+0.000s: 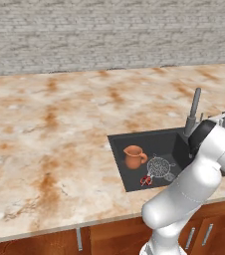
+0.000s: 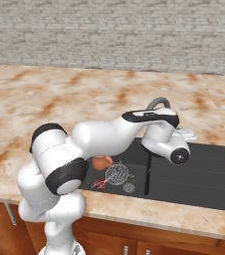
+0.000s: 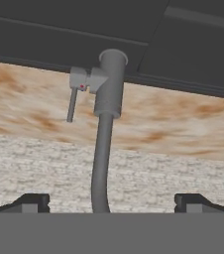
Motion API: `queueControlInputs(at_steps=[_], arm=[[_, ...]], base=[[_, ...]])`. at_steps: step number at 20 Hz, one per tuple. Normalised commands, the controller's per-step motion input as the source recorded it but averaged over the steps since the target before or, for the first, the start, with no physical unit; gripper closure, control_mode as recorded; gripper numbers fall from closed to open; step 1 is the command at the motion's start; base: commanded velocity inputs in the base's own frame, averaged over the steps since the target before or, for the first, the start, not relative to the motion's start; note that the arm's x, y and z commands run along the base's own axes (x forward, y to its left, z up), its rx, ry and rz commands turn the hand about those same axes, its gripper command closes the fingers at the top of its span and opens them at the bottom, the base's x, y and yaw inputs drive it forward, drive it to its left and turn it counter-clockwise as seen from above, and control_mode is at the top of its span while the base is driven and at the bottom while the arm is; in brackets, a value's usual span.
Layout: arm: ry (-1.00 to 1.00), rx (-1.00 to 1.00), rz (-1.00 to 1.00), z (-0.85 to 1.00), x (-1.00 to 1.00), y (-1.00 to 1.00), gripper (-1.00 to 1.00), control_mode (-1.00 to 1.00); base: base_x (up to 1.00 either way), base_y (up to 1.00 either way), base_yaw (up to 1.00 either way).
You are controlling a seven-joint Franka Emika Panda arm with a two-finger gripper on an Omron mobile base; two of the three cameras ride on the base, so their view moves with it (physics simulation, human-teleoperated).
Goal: Pick the strainer and jug and place them in the sink. Then turn on the water.
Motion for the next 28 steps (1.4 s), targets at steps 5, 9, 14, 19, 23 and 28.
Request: queueControlInputs(at_steps=[5, 9, 14, 19, 23, 28], arm=[[0.00, 0.00, 0.00, 0.00, 0.01, 0.00, -1.00, -1.00], [0.00, 0.01, -0.01, -0.31, 0.01, -0.14, -1.00, -1.00], [-0.02, 0.08, 0.00, -0.32, 0.00, -0.54, -1.00, -1.00], [-0.09, 0.07, 0.00, -0.27, 0.09, -0.36, -1.00, -1.00], [-0.03, 0.01, 0.02, -0.07, 0.48, 0.09, -1.00, -1.00], [0.10, 0.00, 0.16, -0.02, 0.01, 0.20, -1.00, -1.00]], base=[[0.00, 0.00, 0.00], [0.00, 0.00, 0.00], [0.00, 0.00, 0.00], [0.00, 0.00, 0.00], [0.00, 0.00, 0.00], [0.00, 0.00, 0.00]])
